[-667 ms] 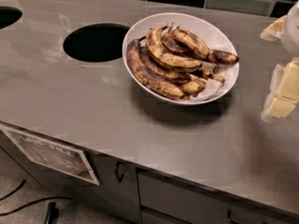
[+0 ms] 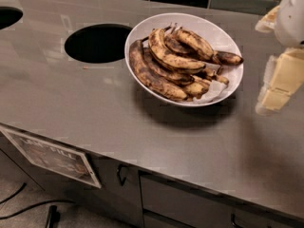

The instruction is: Pick banana from white bowl

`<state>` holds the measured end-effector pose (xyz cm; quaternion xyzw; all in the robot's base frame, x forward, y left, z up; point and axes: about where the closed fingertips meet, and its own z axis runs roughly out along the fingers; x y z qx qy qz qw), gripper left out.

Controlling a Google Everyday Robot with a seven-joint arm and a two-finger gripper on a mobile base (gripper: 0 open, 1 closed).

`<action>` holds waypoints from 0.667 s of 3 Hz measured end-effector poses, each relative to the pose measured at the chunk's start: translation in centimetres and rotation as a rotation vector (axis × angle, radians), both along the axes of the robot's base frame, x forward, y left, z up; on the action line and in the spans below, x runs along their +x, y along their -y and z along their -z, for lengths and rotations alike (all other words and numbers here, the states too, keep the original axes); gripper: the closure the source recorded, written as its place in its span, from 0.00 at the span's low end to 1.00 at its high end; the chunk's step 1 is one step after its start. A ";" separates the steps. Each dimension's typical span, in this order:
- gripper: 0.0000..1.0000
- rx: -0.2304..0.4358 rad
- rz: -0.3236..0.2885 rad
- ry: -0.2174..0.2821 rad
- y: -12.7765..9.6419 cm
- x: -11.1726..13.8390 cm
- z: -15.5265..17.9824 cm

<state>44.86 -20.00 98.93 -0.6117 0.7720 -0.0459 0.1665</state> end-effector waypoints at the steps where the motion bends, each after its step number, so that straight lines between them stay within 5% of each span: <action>1: 0.00 0.004 -0.057 0.027 -3.1 1.9 -1.8; 2: 0.00 0.004 -0.058 0.027 -3.1 1.9 -1.8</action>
Offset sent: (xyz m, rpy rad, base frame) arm 0.0151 0.0244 0.0127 -0.0002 -0.0113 0.0459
